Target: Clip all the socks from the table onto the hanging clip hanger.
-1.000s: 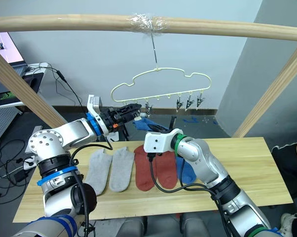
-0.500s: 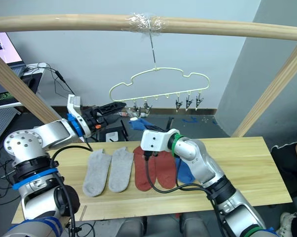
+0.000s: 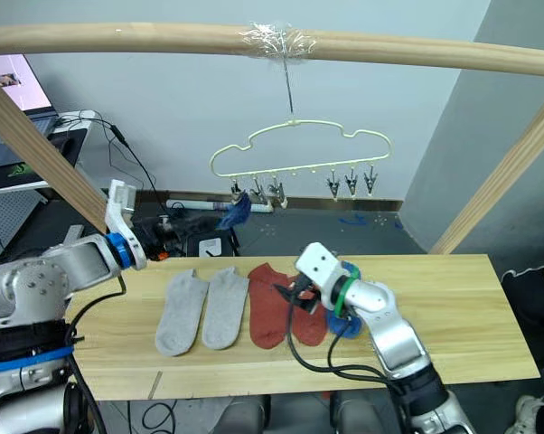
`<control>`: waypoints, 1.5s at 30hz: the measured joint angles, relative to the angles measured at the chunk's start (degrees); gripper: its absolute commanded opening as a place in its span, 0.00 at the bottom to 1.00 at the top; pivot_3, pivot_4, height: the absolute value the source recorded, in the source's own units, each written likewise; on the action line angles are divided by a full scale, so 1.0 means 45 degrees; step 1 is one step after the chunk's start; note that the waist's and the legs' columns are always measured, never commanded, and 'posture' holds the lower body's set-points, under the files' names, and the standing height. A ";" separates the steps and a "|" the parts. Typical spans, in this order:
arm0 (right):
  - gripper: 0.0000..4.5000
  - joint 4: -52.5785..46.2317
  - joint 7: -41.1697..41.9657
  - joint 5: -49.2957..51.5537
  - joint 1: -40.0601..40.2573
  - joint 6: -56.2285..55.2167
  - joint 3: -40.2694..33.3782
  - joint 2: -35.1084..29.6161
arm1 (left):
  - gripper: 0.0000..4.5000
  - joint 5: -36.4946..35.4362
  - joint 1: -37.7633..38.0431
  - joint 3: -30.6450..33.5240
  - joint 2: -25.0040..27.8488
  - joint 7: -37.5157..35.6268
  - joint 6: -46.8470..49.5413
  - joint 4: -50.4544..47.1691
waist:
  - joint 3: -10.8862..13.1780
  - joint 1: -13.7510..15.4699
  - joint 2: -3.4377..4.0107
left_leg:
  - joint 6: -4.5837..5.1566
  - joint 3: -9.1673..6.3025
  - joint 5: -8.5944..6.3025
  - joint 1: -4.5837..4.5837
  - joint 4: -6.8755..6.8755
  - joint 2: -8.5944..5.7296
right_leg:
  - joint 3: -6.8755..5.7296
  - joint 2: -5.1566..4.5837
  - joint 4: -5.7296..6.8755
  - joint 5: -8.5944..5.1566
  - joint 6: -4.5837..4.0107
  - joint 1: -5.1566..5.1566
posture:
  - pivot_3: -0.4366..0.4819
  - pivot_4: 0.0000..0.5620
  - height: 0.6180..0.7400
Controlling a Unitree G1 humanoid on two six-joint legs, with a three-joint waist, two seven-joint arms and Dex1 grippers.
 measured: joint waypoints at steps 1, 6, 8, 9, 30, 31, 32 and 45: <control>0.99 -0.0370 -0.0038 0.0158 0.0186 0.0163 -0.0230 -0.0096 | 1.00 0.0691 0.0435 -0.0632 -0.0005 -0.0270 -0.1032 -0.0610 | 0.0002 0.0007 0.0003 | 0.0000 0.0001 0.0000 0.0000 -0.0001 0.0000 | 0.0001 0.0000 0.0004 -0.0004 -0.0002 0.0001 | 0.69 0.34 1.00; 1.00 -0.1653 -0.0253 0.0761 0.0609 0.0920 -0.1182 -0.0631 | 0.74 0.2907 0.1422 -0.2215 -0.1497 -0.0410 -0.4987 -0.1935 | 0.0010 0.0107 0.0019 | 0.0002 0.0017 0.0001 -0.0006 0.0003 -0.0006 | 0.0012 -0.0004 -0.0008 -0.0005 -0.0002 0.0003 | 0.66 0.33 1.00; 1.00 -0.2250 -0.0306 0.1031 0.0688 0.1241 -0.1532 -0.0758 | 0.59 0.3821 0.1509 -0.2799 -0.2141 -0.0053 -0.6189 -0.2050 | 0.0009 0.0157 0.0020 | 0.0005 0.0018 0.0001 -0.0002 0.0004 -0.0006 | 0.0014 0.0002 -0.0006 -0.0006 0.0001 0.0003 | 0.66 0.33 1.00; 1.00 -0.2468 -0.0331 0.1169 0.0702 0.1350 -0.1651 -0.0836 | 0.54 0.4179 0.1508 -0.2981 -0.2362 0.0136 -0.6542 -0.2054 | 0.0009 0.0173 0.0020 | 0.0005 0.0018 0.0001 -0.0002 0.0004 -0.0006 | 0.0012 0.0003 -0.0003 -0.0007 0.0002 0.0003 | 0.65 0.33 1.00; 1.00 -0.4579 -0.0497 0.4050 0.0135 0.2810 -0.3025 -0.2209 | 0.54 0.9362 0.0987 -0.4603 -0.5887 0.3987 -1.1042 0.1841 | 0.0004 0.0202 0.0023 | 0.0017 0.0003 0.0006 0.0007 0.0031 -0.0017 | 0.0002 0.0011 0.0008 0.0015 -0.0013 0.0033 | 0.61 0.31 1.00; 1.00 -0.4578 -0.0505 0.4138 0.0100 0.2827 -0.3052 -0.2251 | 0.54 0.9416 0.0762 -0.4541 -0.6036 0.4135 -1.1182 0.2162 | 0.0004 0.0200 0.0024 | 0.0017 0.0003 0.0006 0.0007 0.0031 -0.0017 | 0.0001 0.0011 0.0009 0.0015 -0.0013 0.0033 | 0.61 0.32 1.00; 1.00 -0.4577 -0.0511 0.4273 -0.0016 0.2871 -0.3077 -0.2336 | 0.54 0.9480 0.0420 -0.4424 -0.6215 0.4338 -1.1358 0.2661 | 0.0004 0.0198 0.0023 | 0.0018 0.0003 0.0007 0.0007 0.0035 -0.0018 | 0.0001 0.0011 0.0011 0.0016 -0.0012 0.0034 | 0.61 0.32 1.00; 1.00 -0.4577 -0.0871 0.4836 -0.0436 0.2940 -0.3280 -0.2845 | 0.44 1.0133 -0.1453 -0.3944 -0.6828 0.5663 -1.2924 0.5740 | 0.0004 0.0005 0.0023 | 0.0018 -0.0009 0.0007 0.0007 0.0036 -0.0022 | -0.0008 0.0010 0.0013 0.0042 -0.0050 0.0041 | 0.58 0.32 1.00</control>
